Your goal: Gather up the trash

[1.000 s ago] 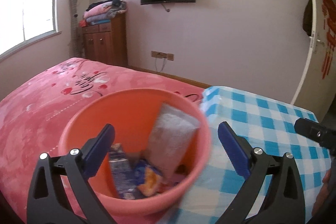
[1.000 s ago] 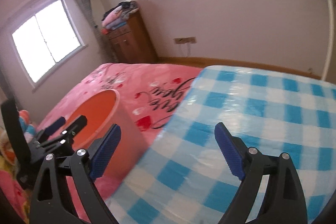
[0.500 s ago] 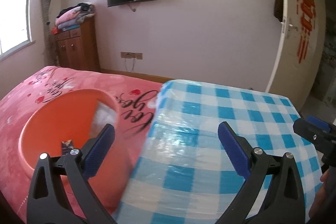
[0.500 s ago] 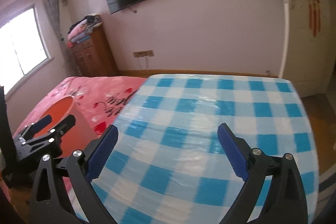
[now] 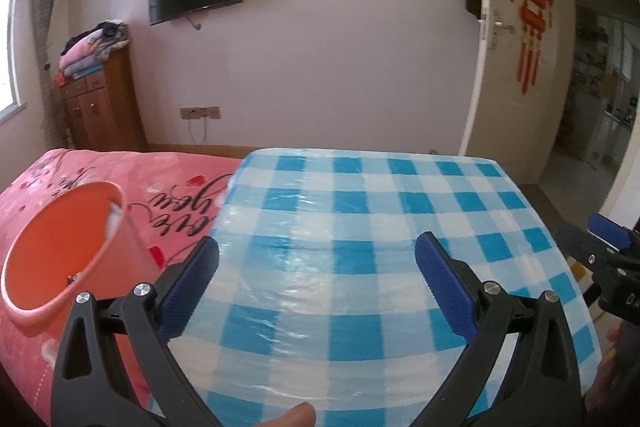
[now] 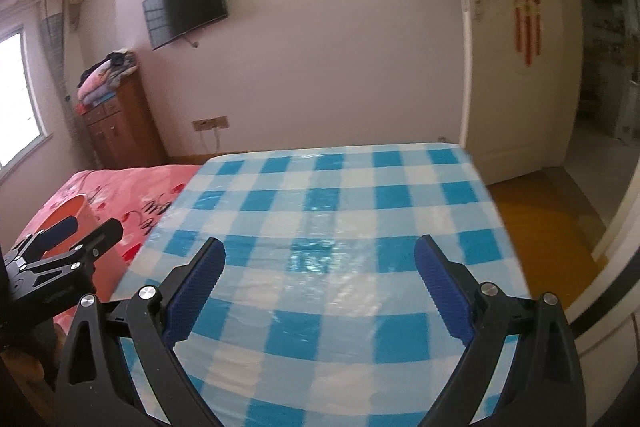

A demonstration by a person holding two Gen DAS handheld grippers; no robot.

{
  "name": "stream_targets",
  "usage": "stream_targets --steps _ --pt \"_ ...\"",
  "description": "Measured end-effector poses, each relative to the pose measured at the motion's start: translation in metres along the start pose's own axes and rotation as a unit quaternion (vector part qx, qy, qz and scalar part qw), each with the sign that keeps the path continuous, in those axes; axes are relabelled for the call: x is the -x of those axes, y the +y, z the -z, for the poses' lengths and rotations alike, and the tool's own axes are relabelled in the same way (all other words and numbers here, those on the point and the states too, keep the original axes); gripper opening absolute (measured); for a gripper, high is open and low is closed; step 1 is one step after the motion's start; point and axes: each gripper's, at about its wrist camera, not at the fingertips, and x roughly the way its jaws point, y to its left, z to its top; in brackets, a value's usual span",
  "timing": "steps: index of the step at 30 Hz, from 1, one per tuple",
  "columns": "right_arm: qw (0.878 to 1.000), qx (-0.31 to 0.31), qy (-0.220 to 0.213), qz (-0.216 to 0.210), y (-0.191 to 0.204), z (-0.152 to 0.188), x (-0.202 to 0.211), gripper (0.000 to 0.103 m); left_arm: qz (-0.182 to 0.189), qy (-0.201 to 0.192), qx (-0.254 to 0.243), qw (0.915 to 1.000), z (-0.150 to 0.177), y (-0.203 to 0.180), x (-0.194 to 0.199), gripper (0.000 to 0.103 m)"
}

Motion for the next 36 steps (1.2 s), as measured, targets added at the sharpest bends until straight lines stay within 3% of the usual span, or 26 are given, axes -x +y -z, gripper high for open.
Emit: stream_targets --steps 7,18,32,36 --pt "0.999 0.003 -0.025 0.039 -0.018 0.008 0.022 0.094 0.024 0.001 -0.008 0.9997 0.005 -0.024 0.006 0.099" --pt "0.997 0.0 -0.049 0.056 -0.027 0.01 0.043 0.094 0.03 -0.012 -0.027 0.9991 0.005 -0.042 0.018 0.099" --pt "0.998 -0.001 -0.031 0.049 -0.026 0.015 0.031 0.094 0.048 0.002 -0.021 0.9986 0.01 -0.042 0.008 0.099" --pt "0.999 -0.01 -0.013 0.045 -0.032 0.02 0.015 0.094 0.05 0.025 -0.027 0.998 0.019 -0.049 -0.01 0.099"
